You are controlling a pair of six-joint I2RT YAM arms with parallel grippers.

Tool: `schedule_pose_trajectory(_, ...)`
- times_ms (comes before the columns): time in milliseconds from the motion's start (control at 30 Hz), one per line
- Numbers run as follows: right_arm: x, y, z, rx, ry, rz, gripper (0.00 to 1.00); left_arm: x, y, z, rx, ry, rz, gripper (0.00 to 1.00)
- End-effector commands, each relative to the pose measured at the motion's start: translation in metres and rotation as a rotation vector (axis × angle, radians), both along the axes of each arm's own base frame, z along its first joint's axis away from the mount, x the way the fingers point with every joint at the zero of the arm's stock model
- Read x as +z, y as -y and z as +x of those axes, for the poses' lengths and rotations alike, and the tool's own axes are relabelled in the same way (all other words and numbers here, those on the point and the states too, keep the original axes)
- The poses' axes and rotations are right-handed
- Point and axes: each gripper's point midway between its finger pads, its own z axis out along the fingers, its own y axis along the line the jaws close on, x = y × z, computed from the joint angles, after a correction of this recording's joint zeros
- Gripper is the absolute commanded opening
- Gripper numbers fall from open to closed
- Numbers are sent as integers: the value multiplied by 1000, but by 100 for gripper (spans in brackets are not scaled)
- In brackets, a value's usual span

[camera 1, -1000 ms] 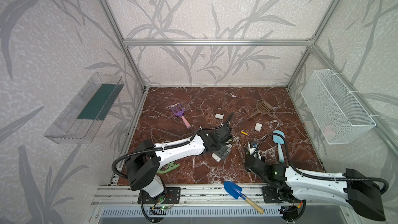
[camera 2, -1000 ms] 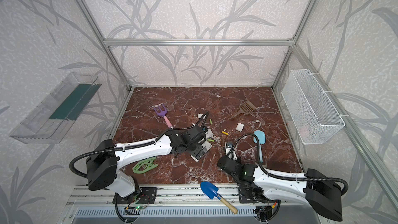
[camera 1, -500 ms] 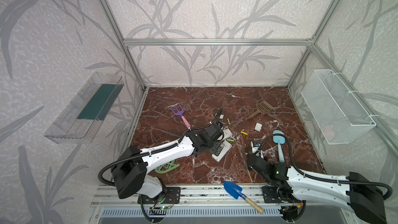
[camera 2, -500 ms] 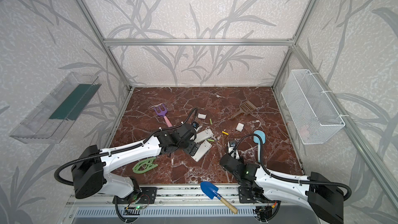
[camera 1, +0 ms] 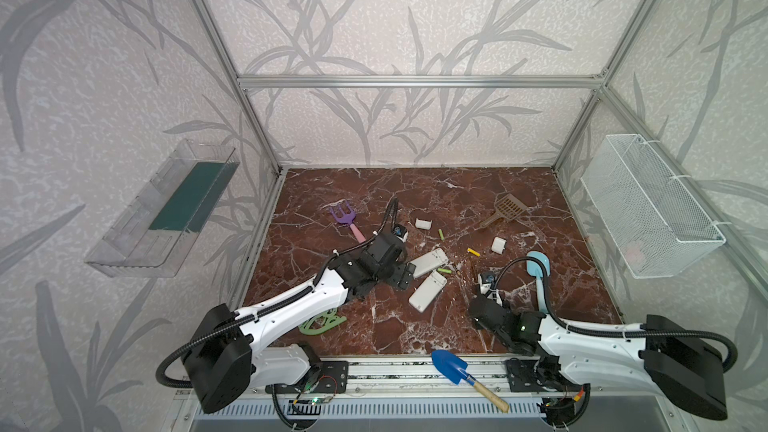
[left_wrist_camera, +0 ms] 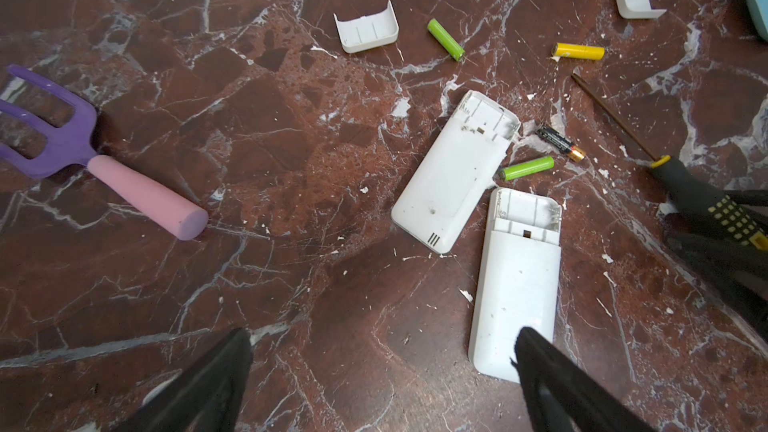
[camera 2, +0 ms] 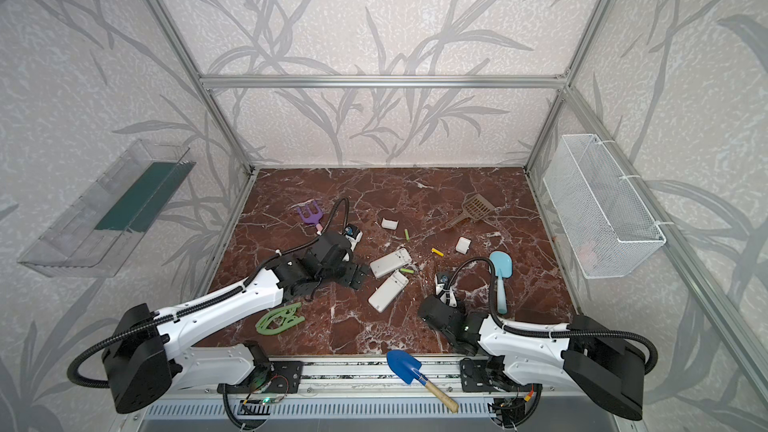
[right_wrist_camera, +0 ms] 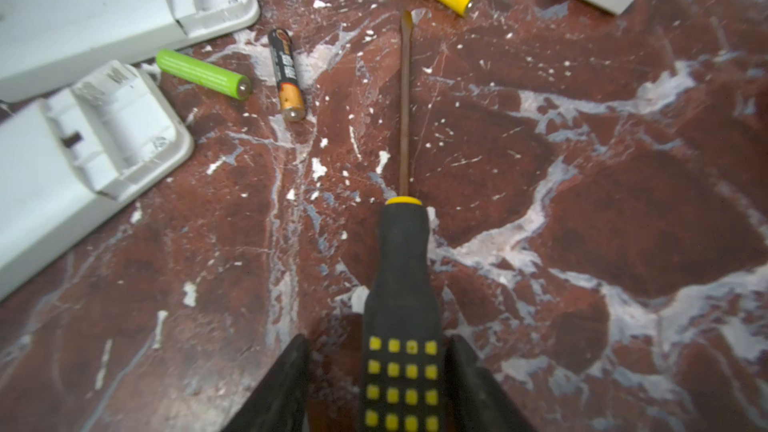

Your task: Unload the batteries from the remote control

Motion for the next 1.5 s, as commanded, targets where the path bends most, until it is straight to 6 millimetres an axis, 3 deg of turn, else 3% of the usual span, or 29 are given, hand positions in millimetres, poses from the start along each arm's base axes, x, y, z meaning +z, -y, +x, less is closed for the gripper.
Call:
schedule_pose_trajectory(0,-1,8,-9,22,-43,-39,73,6,-9,4,43,25,-15,99)
schedule_pose_trajectory(67,8,8,-7,19,-27,-34,87,9,-13,7,61,29,-22,99)
schedule_pose_trajectory(100,12,8,-6,18,-19,-34,100,10,-14,8,66,31,-24,99)
schedule_pose_trajectory(300,49,2,3,33,38,-35,99,26,-23,20,106,50,-54,99)
schedule_pose_trajectory(400,71,2,14,38,62,-54,99,37,-37,28,147,83,-47,99)
schedule_pose_trajectory(600,98,10,50,82,83,-27,99,50,-97,51,295,145,21,99)
schedule_pose_trajectory(767,117,41,91,60,149,-37,99,44,-153,64,432,183,93,99)
schedule_pose_trajectory(867,118,69,118,17,193,-57,99,31,-181,69,511,192,83,99)
schedule_pose_trajectory(1033,110,108,150,-55,238,0,99,14,-201,72,553,213,60,99)
schedule_pose_trajectory(1333,93,101,187,22,429,-15,99,-5,-220,87,595,304,-21,100)
schedule_pose_trajectory(1467,100,94,199,73,505,-25,99,-15,-223,95,568,329,-31,100)
